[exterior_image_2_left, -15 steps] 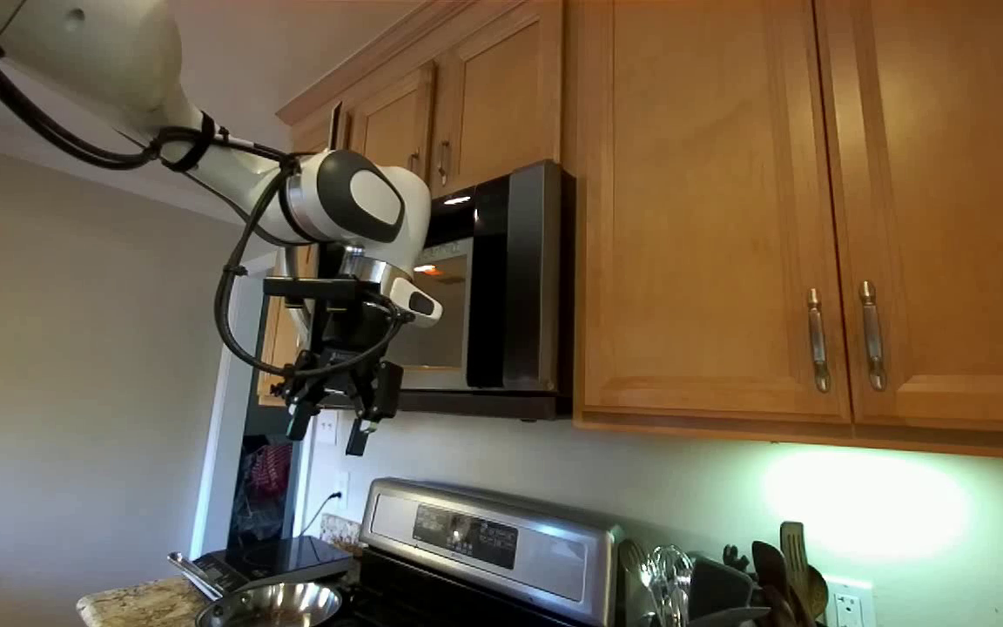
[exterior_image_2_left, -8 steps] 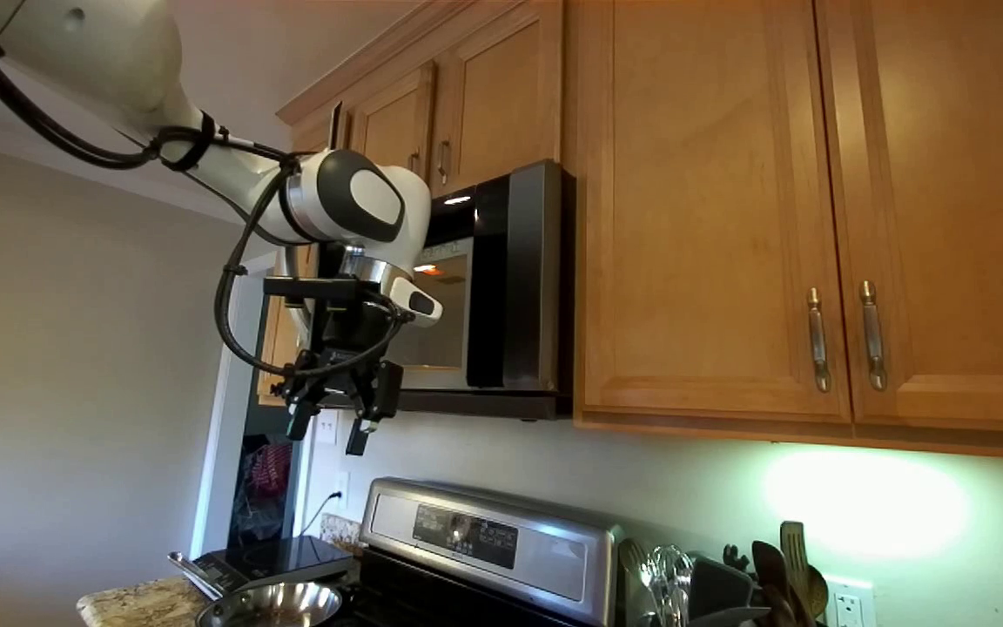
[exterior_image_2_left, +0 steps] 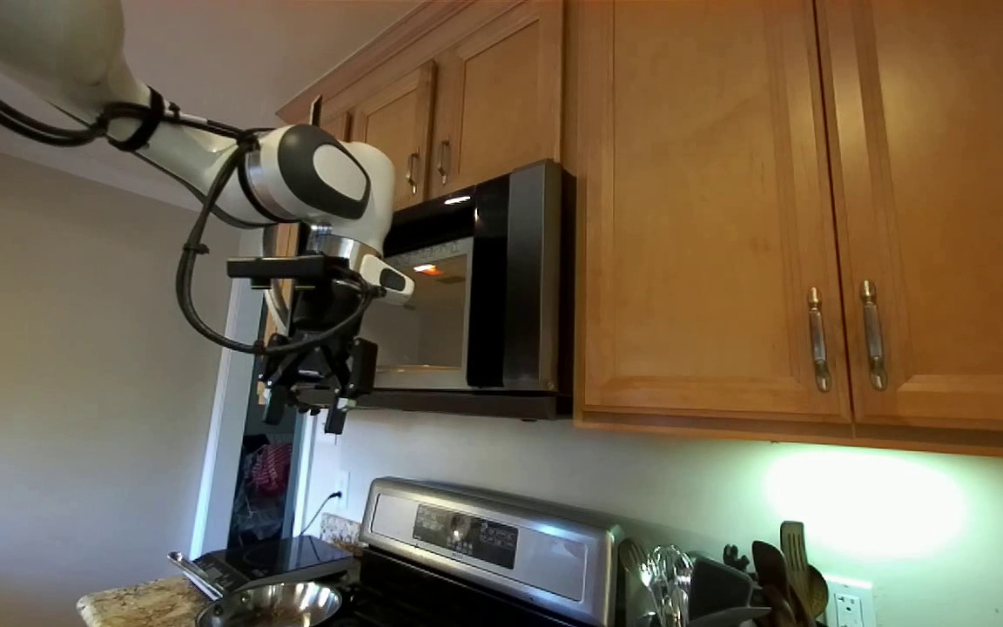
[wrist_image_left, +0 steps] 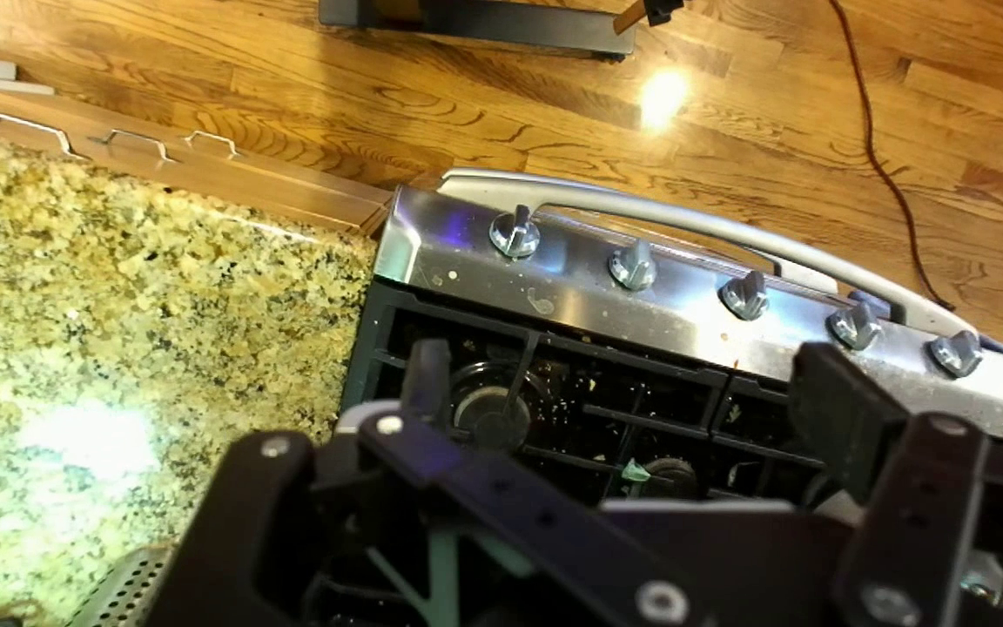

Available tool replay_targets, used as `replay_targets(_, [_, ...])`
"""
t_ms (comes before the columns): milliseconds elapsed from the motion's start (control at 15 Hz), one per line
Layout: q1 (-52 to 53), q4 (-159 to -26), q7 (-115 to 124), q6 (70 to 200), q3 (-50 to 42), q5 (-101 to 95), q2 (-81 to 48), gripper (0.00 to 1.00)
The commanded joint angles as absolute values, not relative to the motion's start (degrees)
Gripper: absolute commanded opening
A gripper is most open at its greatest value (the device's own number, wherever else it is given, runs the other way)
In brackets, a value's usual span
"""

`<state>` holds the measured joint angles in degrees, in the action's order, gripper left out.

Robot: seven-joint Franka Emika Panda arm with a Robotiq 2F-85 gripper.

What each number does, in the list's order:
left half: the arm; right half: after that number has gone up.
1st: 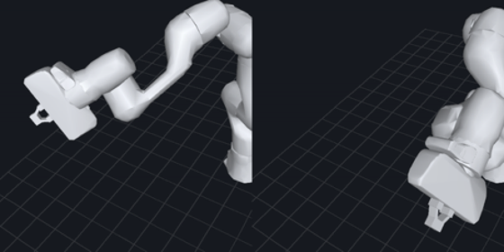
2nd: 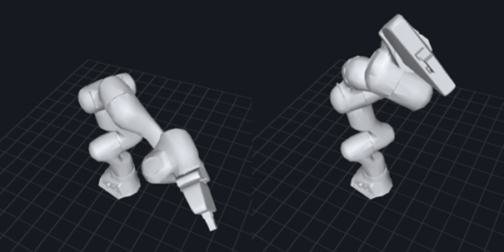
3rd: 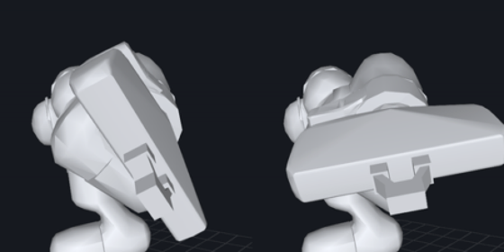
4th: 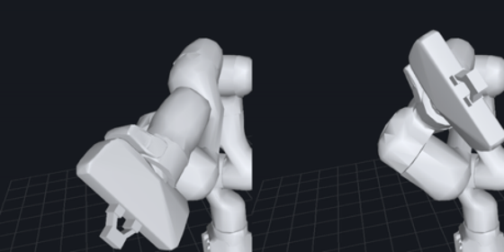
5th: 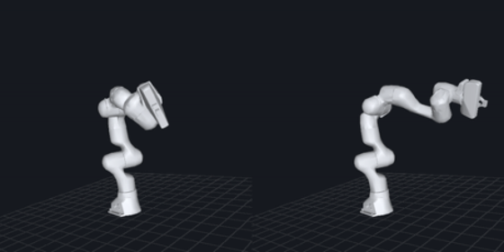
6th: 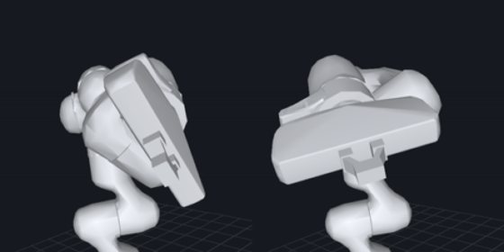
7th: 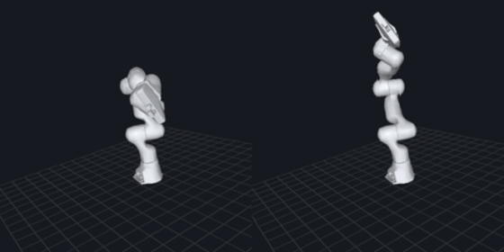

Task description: Close the microwave door

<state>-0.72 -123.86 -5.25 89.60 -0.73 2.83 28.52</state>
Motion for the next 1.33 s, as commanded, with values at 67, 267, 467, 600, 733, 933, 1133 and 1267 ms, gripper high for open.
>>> replay_targets(67, [0.1, -130.5, -0.6, 86.8, 3.0, 0.9, 40.0, 1.00])
replay_targets(267, [0.4, -132.4, 1.7, 83.1, 5.2, 0.1, 44.3, 1.00])
replay_targets(467, [1.1, -133.7, 2.7, 81.5, 6.5, 1.1, 47.6, 1.00])
replay_targets(600, [1.9, -134.0, 3.2, 82.2, 7.3, 2.0, 48.9, 0.74])
replay_targets(733, [2.9, -133.8, 3.7, 83.8, 7.9, 3.7, 49.6, 0.70])
replay_targets(933, [4.5, -132.8, 3.6, 88.1, 9.1, 7.2, 49.7, 0.49])
replay_targets(1133, [5.7, -131.9, 4.1, 93.1, 10.1, 9.8, 49.3, 0.28])
replay_targets(1267, [6.2, -131.4, 4.2, 96.0, 10.9, 10.8, 48.7, 0.15])
